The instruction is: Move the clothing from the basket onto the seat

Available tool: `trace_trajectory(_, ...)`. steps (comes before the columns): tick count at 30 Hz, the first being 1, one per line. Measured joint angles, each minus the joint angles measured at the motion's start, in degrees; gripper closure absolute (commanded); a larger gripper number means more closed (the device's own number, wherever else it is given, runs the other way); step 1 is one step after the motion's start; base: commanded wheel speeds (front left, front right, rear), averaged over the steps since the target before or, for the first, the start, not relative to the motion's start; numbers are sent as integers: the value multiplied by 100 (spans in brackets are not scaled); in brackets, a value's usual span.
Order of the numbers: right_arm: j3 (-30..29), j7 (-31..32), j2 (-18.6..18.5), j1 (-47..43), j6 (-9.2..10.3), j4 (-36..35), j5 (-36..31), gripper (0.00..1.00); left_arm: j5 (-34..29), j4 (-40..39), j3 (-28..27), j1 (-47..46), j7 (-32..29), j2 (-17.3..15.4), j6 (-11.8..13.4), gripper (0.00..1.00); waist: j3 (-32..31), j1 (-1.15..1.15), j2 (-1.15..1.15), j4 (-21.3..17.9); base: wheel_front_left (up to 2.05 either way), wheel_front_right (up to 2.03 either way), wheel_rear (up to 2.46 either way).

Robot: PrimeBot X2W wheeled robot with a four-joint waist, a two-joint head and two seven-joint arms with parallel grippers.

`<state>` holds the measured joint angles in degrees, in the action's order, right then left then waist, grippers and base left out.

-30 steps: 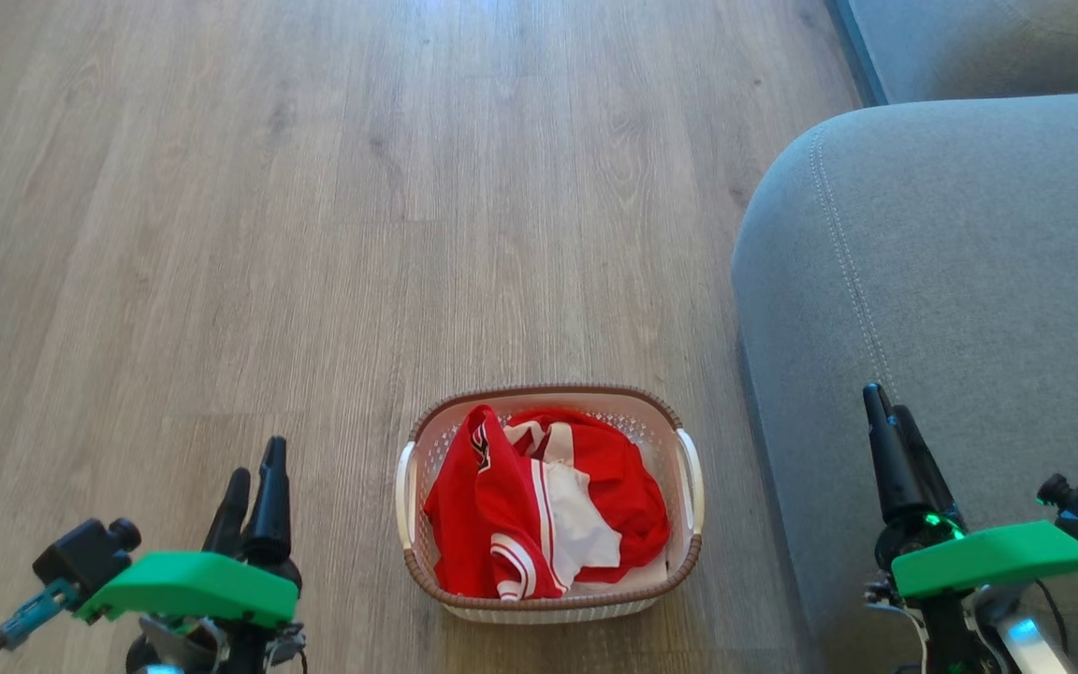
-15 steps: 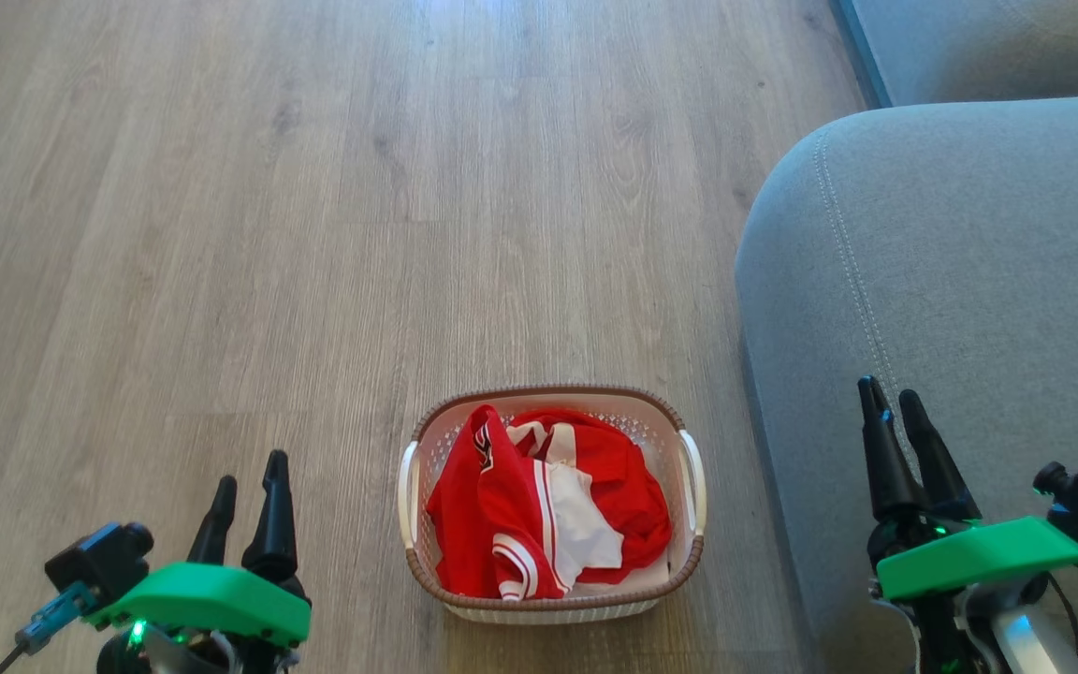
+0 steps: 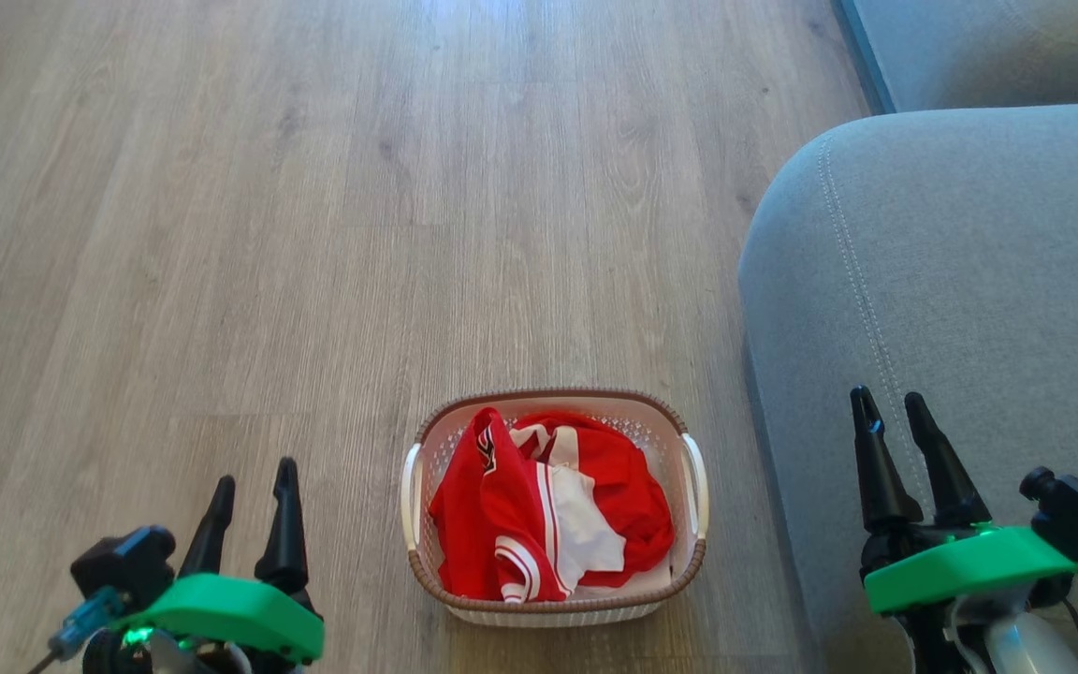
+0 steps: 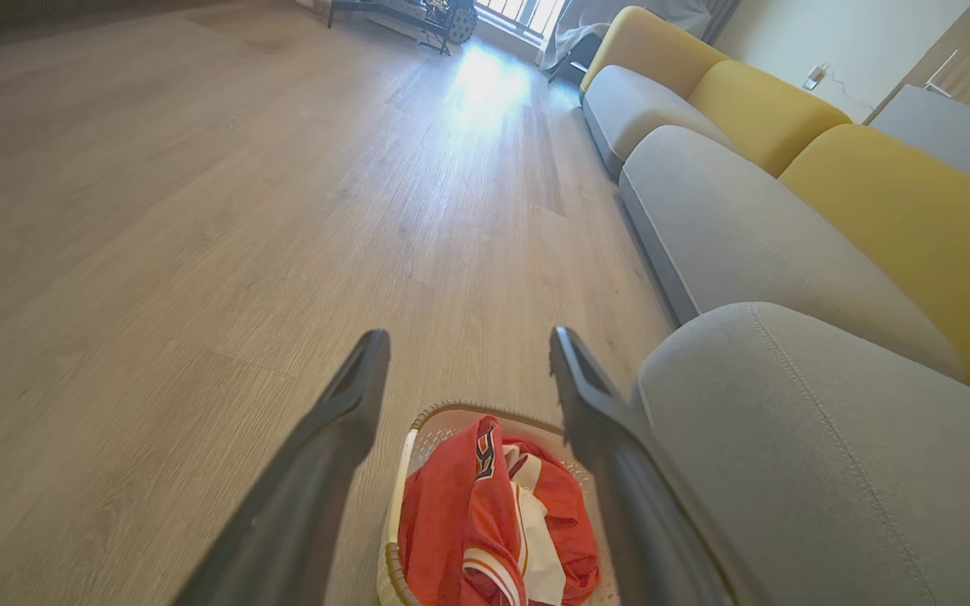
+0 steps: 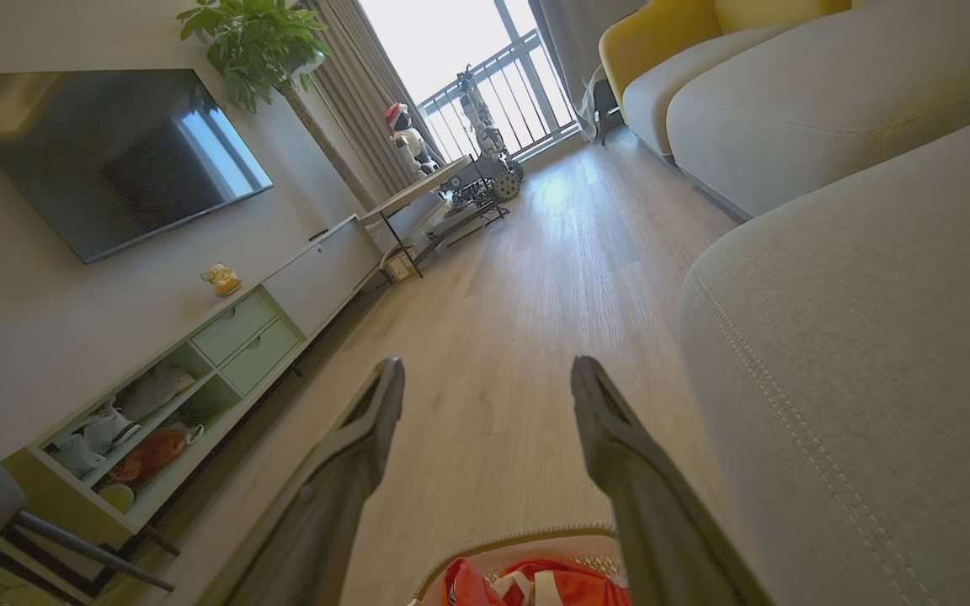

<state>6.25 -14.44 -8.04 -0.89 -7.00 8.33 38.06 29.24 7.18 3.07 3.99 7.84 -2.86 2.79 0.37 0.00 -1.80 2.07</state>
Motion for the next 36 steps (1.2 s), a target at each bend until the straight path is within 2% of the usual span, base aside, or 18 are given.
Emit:
trace_trajectory(20, -377, 0, 260, -121, -1, -7, -1823, 0, -1412, -116, 172, 99, 345, -76, 52, 0, -59, 0, 0, 34, 0, 0, 0)
trace_trajectory(36, -616, -1, 453, -222, -3, -11, -3118, 0, -2290, -107, 245, 146, 595, -86, 42, 0, -153, 0, 0, 63, 0, 0, 0)
